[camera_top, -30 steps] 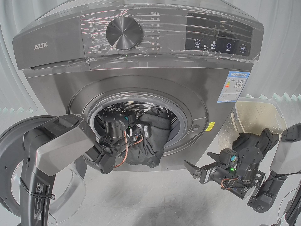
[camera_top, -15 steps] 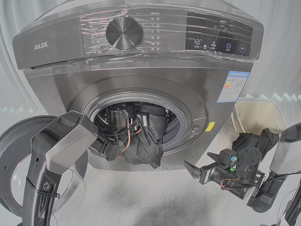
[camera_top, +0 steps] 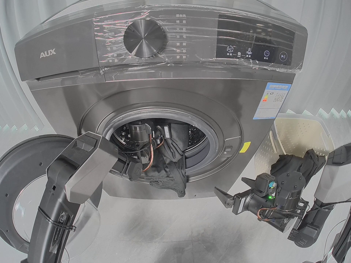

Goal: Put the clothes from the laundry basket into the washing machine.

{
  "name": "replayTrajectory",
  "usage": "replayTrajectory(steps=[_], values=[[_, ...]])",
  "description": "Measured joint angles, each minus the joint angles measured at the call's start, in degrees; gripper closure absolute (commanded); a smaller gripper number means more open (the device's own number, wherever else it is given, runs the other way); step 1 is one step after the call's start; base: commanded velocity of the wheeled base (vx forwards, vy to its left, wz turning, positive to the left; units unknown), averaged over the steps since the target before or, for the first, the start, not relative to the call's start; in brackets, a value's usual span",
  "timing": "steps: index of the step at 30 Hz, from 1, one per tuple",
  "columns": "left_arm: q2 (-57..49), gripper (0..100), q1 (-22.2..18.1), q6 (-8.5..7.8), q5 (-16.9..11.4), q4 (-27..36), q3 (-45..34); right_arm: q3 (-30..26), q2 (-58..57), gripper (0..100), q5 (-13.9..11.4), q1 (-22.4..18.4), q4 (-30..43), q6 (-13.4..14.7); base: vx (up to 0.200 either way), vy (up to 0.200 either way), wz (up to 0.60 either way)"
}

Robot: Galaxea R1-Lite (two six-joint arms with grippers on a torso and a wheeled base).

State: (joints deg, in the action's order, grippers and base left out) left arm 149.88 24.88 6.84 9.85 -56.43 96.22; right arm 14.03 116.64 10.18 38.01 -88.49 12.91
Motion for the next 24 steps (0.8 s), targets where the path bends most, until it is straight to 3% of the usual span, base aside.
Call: replayTrajectory(steps=[6, 18, 24], values=[[-0.38, 0, 0.23, 1.1, -0.3, 0.02, -3.55, 0.0, 0.0, 0, -0.04, -0.04, 0.0, 0.02, 0.0, 0.0, 0.0], [-7.55, 0, 1.93, 1.15, -8.33, 3.66, -18.77, 0.05, 0.0, 0, -0.09, 0.05, 0.02, 0.02, 0.0, 0.0, 0.0], [-8.86, 0, 2.77, 0.57, -8.79, 4.07, -21.7, -0.01, 0.0, 0, 0.0, 0.29, 0.0, 0.11, 0.0, 0.0, 0.0]])
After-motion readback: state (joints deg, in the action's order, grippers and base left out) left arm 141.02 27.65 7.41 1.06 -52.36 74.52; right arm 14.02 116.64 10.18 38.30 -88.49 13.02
